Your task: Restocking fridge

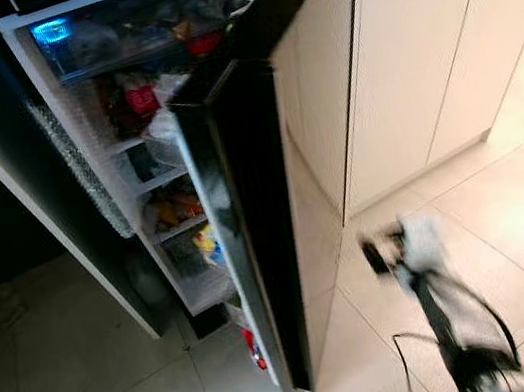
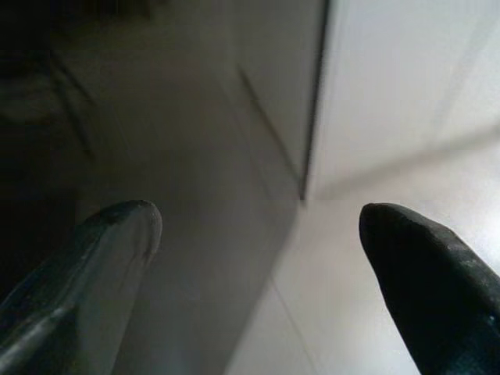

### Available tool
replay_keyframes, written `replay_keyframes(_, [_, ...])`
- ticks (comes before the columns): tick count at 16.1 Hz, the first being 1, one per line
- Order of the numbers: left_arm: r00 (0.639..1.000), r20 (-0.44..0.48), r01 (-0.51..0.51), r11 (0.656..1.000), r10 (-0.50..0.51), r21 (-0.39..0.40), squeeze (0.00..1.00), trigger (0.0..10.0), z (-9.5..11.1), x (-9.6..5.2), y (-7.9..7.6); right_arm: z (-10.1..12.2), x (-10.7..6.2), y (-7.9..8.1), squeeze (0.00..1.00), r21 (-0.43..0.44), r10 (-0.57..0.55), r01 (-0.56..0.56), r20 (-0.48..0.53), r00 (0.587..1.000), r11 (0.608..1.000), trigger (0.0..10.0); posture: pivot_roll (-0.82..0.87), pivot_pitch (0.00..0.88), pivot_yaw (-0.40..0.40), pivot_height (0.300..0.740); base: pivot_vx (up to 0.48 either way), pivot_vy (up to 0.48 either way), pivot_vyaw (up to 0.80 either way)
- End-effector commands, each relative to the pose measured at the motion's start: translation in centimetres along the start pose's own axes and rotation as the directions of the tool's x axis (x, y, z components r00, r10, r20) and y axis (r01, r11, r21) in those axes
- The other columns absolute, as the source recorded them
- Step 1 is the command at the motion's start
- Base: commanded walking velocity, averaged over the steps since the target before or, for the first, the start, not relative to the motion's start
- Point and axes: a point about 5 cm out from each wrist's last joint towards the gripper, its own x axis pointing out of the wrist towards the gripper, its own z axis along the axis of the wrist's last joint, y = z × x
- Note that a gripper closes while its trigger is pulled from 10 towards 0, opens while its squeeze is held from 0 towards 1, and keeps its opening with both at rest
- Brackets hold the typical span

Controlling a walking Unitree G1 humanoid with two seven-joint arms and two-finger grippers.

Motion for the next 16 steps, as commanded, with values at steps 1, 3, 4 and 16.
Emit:
replay_keyframes(1, [1.000, -0.014, -0.006, 1.000, 0.006, -0.013, 0.00, 10.0, -0.3, 0.0, 0.0, 1.1, 0.7, 1.6, 0.00, -0.017, 0.054, -0.054, 0.007, 0.999, 0.998, 10.0, -0.19, 0.000, 0.000, 0.740, 0.000, 0.000, 0.00])
replay_keyframes(3, [1.000, -0.013, -0.010, 1.000, 0.010, -0.019, 0.00, 10.0, -0.3, 0.0, 0.0, 2.7, 1.8, 4.9, 0.00, -0.035, 0.144, -0.143, 0.028, 0.989, 0.989, 10.0, -0.18, 0.000, -0.005, 0.740, 0.000, 0.000, 0.00])
replay_keyframes(4, [1.000, -0.013, -0.011, 1.000, 0.011, -0.021, 0.00, 10.0, -0.3, 0.0, 0.0, 3.3, 2.1, 6.4, 0.00, -0.035, 0.185, -0.184, 0.035, 0.982, 0.982, 10.0, -0.18, 0.000, -0.006, 0.740, 0.000, 0.000, 0.00])
replay_keyframes(16, [1.000, -0.006, -0.017, 1.000, 0.017, -0.026, 0.00, 10.0, -0.3, -0.1, 0.2, 6.6, 2.4, 20.5, 0.00, 0.024, 0.558, -0.564, 0.119, 0.821, 0.825, 10.0, -0.16, 0.000, 0.000, 0.740, 0.000, 0.000, 0.00])
